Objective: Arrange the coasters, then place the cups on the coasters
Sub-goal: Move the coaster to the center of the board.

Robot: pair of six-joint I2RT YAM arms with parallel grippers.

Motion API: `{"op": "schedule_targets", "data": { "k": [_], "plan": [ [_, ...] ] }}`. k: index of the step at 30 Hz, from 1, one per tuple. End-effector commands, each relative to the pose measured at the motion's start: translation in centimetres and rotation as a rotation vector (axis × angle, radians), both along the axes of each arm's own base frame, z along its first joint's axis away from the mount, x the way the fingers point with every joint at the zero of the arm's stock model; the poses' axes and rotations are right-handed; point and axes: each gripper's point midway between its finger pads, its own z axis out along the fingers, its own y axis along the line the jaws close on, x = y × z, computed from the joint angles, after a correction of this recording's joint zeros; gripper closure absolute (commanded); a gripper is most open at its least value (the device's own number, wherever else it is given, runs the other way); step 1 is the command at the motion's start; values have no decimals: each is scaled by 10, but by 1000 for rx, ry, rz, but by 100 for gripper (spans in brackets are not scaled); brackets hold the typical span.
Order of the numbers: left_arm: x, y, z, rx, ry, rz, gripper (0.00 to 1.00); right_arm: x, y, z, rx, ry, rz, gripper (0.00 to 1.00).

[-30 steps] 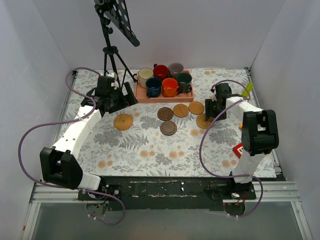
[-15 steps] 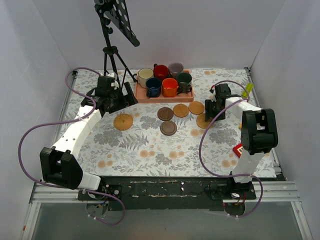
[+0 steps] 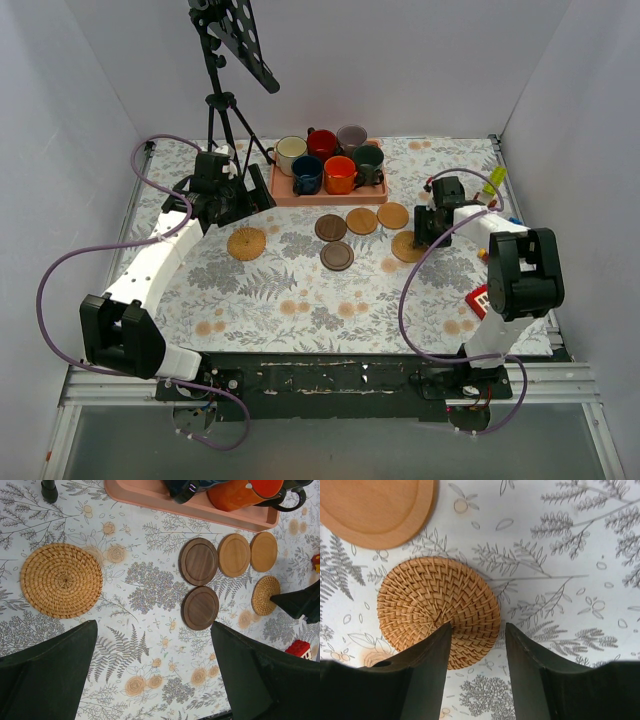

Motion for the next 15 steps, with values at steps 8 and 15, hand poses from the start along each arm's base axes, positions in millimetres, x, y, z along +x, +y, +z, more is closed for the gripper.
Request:
{"op": "schedule_targets", "data": {
  "k": [8,15],
  "plan": [
    [-18,3,2,-10,-10,-4,2,-73,6,-16,-45,105,10,46],
    [-27,2,2,-18,-7,-8,2,-107,26,-25,-74,134,77,46]
  ]
}}
